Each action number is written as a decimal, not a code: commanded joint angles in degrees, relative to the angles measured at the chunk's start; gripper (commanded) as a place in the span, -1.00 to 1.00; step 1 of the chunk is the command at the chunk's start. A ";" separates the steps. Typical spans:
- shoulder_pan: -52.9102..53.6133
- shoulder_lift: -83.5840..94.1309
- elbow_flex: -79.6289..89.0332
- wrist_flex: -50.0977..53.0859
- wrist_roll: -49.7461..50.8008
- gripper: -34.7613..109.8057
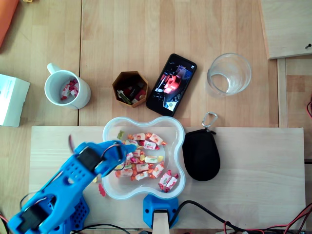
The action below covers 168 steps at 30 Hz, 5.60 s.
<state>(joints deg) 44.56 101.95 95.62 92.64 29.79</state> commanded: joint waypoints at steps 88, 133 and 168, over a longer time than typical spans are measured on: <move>1.85 -27.86 -13.97 -4.48 -4.39 -0.07; 1.93 -28.83 -13.54 -4.39 -5.89 -0.17; 5.71 -28.65 -10.55 -4.39 -16.26 -0.17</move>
<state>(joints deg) 49.04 71.98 85.08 88.24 13.27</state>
